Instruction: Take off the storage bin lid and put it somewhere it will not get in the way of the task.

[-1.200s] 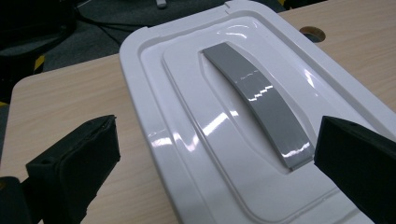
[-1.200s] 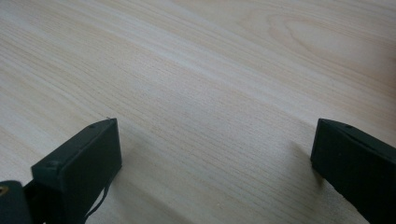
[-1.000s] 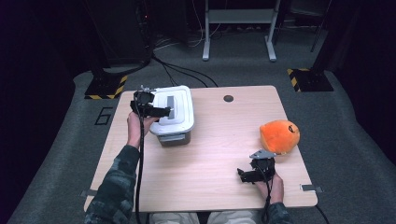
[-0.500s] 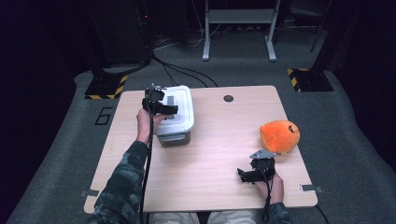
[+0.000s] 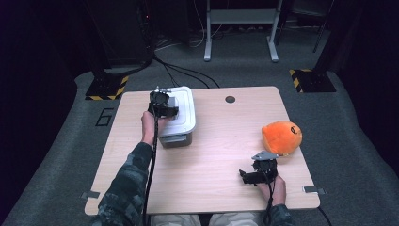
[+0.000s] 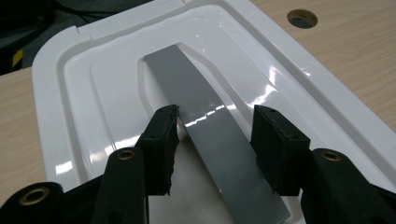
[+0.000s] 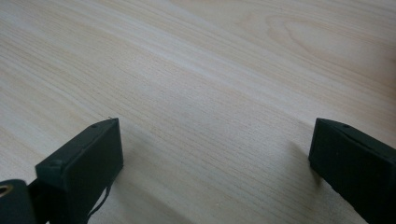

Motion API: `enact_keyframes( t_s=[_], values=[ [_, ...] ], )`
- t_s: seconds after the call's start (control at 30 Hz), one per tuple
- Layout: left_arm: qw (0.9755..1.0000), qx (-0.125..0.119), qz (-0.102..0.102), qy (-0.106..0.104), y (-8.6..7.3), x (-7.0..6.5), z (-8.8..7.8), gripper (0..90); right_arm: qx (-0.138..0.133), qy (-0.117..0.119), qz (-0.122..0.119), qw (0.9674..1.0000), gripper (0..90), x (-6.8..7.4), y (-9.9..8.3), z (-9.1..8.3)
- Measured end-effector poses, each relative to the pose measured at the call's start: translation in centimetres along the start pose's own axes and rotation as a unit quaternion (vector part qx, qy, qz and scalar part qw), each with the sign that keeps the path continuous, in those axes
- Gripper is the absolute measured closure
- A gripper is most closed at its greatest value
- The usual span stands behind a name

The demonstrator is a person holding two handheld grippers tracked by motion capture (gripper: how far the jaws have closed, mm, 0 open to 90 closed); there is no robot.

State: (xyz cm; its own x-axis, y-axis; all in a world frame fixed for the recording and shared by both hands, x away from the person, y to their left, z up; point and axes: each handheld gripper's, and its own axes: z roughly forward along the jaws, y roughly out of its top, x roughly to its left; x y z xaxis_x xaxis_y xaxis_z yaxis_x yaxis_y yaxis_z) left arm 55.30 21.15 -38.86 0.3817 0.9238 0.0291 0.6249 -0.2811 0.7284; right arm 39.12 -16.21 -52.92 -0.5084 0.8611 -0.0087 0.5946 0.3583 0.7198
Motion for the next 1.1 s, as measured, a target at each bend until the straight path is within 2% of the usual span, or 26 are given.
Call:
enact_keyframes(
  t_s=[0.1,0.23,0.3,0.57,0.67,0.97,1.0,1.1],
  values=[
    [1.0,-0.005,-0.001,0.002,-0.14,-0.07,-0.01,52.0,0.0,0.0,0.001,1.0,2.4,0.01,0.0,-0.01],
    [0.9998,-0.009,0.015,0.006,-0.28,-0.24,-0.17,55.4,-0.001,-0.001,-0.001,1.0,2.7,-0.03,0.0,-0.01],
    [0.9998,-0.011,0.016,0.005,-0.33,-0.24,-0.19,57.3,0.0,-0.001,0.002,1.0,2.8,0.0,0.0,-0.02],
    [0.9997,-0.018,0.016,-0.008,-0.63,-0.19,-0.34,61.3,-0.002,-0.002,0.001,1.0,3.1,-0.01,-0.01,-0.02],
    [0.9996,-0.016,0.019,-0.014,-0.69,-0.37,-0.47,62.3,-0.002,-0.002,0.007,1.0,3.2,0.06,0.01,-0.01],
    [0.9991,-0.019,0.029,-0.025,-0.88,-0.63,-0.67,66.0,-0.003,-0.002,0.006,1.0,3.4,0.02,0.0,0.0],
    [0.9989,-0.015,0.035,-0.027,-0.86,-0.65,-0.74,66.1,-0.003,-0.002,0.006,1.0,3.4,0.02,0.0,0.0],
    [0.9988,-0.017,0.034,-0.031,-0.93,-0.77,-0.78,66.4,-0.003,-0.002,0.006,1.0,3.4,0.03,0.0,0.0]
  ],
)
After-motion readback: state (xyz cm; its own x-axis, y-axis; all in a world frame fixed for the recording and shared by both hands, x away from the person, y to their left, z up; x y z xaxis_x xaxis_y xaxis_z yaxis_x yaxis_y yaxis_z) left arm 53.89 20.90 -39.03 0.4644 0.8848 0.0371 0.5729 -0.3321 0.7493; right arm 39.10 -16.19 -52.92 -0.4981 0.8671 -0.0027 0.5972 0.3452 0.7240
